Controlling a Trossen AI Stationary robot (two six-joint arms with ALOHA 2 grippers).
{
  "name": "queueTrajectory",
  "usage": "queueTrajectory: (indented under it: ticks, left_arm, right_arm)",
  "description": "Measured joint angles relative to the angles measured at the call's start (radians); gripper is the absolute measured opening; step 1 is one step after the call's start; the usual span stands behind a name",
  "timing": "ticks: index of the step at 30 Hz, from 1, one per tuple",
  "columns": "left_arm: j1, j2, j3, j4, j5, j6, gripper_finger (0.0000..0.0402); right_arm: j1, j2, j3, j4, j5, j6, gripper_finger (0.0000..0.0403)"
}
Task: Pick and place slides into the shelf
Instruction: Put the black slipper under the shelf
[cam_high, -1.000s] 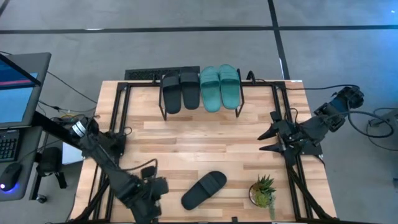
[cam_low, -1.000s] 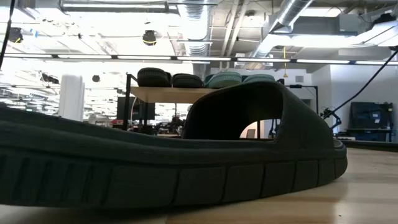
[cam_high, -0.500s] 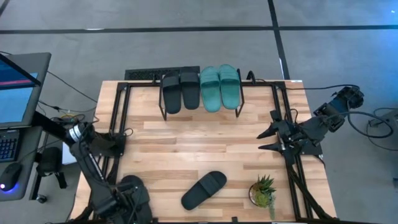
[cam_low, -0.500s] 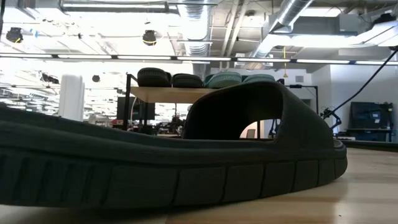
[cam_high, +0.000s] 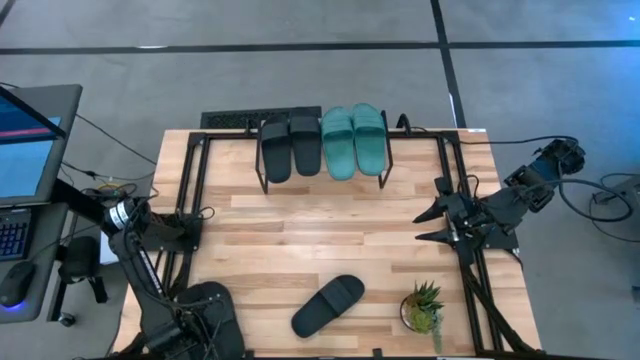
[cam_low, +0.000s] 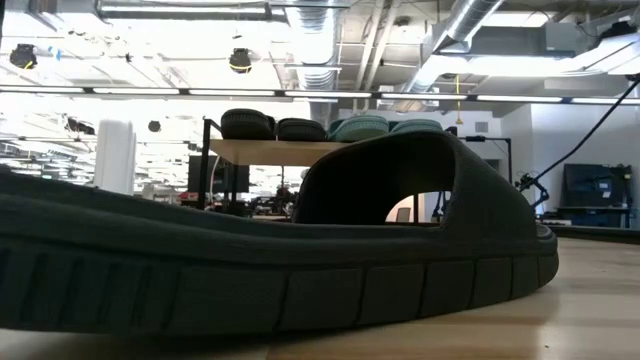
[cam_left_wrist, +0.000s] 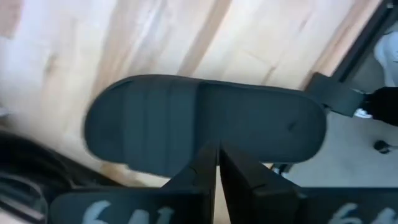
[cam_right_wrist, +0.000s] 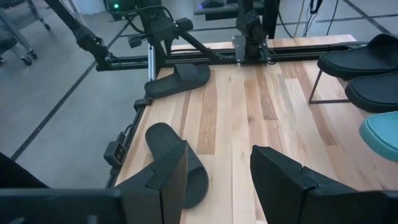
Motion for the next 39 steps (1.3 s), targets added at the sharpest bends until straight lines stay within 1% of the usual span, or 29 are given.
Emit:
queueTrajectory:
  ticks: [9, 13, 17, 21, 29, 34, 39]
  left_arm:
    - [-0.021, 0.000, -0.003, -0.004, -0.016, 0.005, 0.0085]
    - [-0.025, 0.003, -0.027, -0.001, 0.003, 0.004, 0.0116]
    - [-0.026, 0.005, -0.060, 0.027, 0.019, 0.021, 0.0137]
    - [-0.026, 0.005, -0.095, 0.029, 0.019, 0.025, 0.0149]
    - [-0.026, 0.005, -0.177, 0.159, 0.020, 0.035, 0.0156]
    - [-0.026, 0.004, -0.216, 0.169, 0.063, 0.010, 0.0156]
    - [-0.023, 0.004, -0.226, 0.161, 0.075, -0.003, 0.0156]
  right_arm:
    - [0.000, 0.000, 0.000, 0.000, 0.000, -0.002, 0.0161]
    - [0.000, 0.000, 0.000, 0.000, 0.000, -0.002, 0.0161]
    - [0.000, 0.000, 0.000, 0.000, 0.000, -0.002, 0.0161]
    - [0.000, 0.000, 0.000, 0.000, 0.000, -0.001, 0.0161]
    - [0.000, 0.000, 0.000, 0.000, 0.000, 0.001, 0.0161]
    - [0.000, 0.000, 0.000, 0.000, 0.000, 0.001, 0.0161]
    - [0.000, 0.000, 0.000, 0.000, 0.000, 0.001, 0.0161]
